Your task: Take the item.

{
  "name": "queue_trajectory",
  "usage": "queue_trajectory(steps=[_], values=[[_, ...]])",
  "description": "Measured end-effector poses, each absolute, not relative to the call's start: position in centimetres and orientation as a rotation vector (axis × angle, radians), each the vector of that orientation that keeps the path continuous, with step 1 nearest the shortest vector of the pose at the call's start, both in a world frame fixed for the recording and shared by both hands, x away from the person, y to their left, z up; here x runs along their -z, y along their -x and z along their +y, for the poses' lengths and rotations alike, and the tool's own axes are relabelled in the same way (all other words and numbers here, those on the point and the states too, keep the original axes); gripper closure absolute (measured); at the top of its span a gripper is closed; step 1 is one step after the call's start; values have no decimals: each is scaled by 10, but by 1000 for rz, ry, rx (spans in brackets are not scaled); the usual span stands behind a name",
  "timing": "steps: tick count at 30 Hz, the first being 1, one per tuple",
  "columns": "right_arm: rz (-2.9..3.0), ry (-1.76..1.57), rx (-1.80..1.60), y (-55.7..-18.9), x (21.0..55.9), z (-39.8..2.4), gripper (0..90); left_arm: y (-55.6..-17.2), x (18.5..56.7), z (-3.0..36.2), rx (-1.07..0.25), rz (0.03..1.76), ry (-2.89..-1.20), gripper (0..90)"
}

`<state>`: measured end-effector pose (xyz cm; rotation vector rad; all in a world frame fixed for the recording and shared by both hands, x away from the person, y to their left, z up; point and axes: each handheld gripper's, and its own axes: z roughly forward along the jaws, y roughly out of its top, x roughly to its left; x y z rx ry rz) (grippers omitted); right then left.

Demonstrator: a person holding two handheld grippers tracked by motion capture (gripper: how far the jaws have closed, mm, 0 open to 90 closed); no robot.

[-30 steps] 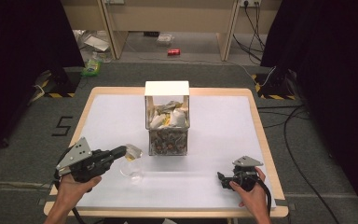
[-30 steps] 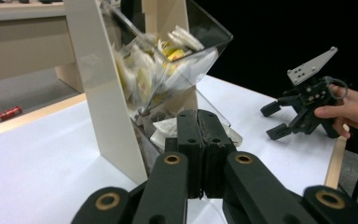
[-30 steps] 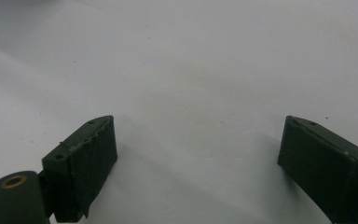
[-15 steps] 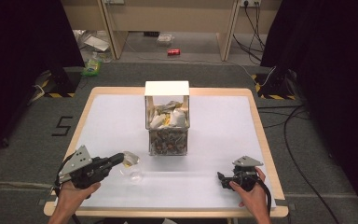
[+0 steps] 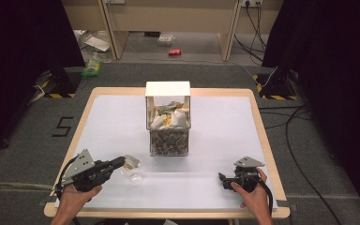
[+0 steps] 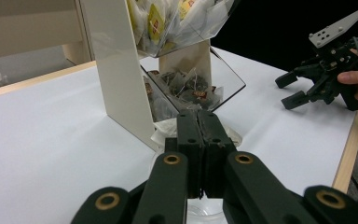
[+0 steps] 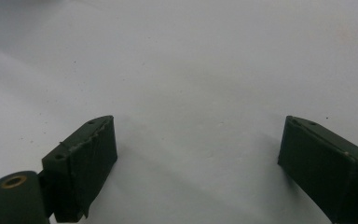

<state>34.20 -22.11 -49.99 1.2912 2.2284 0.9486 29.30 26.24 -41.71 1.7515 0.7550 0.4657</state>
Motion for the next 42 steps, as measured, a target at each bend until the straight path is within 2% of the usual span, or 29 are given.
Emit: queue_trajectory(steps=[28, 42], values=[[2229, -1291, -948, -342, 500, -221, 119, -292, 434, 250, -486, 766, -1843, 870], [2229, -1290, -949, -342, 500, -221, 118, -293, 433, 249, -457, 758, -1822, 800]])
